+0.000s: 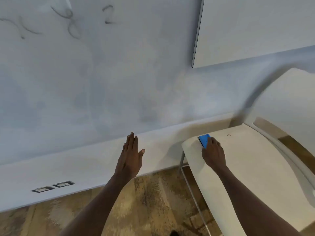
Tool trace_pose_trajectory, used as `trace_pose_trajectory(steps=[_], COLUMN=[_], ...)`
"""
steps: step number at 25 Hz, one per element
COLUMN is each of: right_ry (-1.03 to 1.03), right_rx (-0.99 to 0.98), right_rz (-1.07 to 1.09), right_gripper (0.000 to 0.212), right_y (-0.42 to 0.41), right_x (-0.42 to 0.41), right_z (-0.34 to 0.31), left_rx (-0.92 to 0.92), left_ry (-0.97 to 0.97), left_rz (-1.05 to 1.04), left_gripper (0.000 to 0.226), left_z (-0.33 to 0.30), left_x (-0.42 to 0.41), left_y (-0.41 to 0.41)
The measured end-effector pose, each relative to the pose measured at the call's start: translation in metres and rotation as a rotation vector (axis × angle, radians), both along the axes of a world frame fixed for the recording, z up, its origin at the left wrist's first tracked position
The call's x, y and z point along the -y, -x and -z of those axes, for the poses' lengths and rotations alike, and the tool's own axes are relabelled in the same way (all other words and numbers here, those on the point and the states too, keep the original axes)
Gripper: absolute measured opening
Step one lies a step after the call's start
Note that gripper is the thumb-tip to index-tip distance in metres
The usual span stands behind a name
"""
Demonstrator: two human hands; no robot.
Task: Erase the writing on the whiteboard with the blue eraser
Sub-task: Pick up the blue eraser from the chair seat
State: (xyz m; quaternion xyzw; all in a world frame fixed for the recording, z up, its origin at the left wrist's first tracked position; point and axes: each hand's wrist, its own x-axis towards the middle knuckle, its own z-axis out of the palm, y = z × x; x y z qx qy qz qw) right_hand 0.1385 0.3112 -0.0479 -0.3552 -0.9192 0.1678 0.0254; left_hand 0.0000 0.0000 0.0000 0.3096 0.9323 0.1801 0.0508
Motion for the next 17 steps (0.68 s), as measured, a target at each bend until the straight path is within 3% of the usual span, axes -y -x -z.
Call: trace_pose_trajectory(steps=[4, 10, 17], right_ry=[0.082, 0.179, 0.296], right_rx=[0.036, 0.035, -0.132], right_rz=[0.119, 0.162, 0.161], right_gripper=[0.046, 0.053, 0.067], right_y=[-0.009, -0.003, 0.012], right_x=[-0.020, -0.036, -0.032], right_z=[0.017, 0.045, 0.048], left_rx=[-0.029, 0.005, -0.054], left_ry=[-0.038, -0.032, -0.065], left_rz=[0.002, -0.010, -0.020], left_gripper=[0.062, 0.064, 0.062], left_z=[0.013, 0.037, 0.030], left_x=[-0.014, -0.017, -0.024], left_y=[-0.004, 0.001, 0.006])
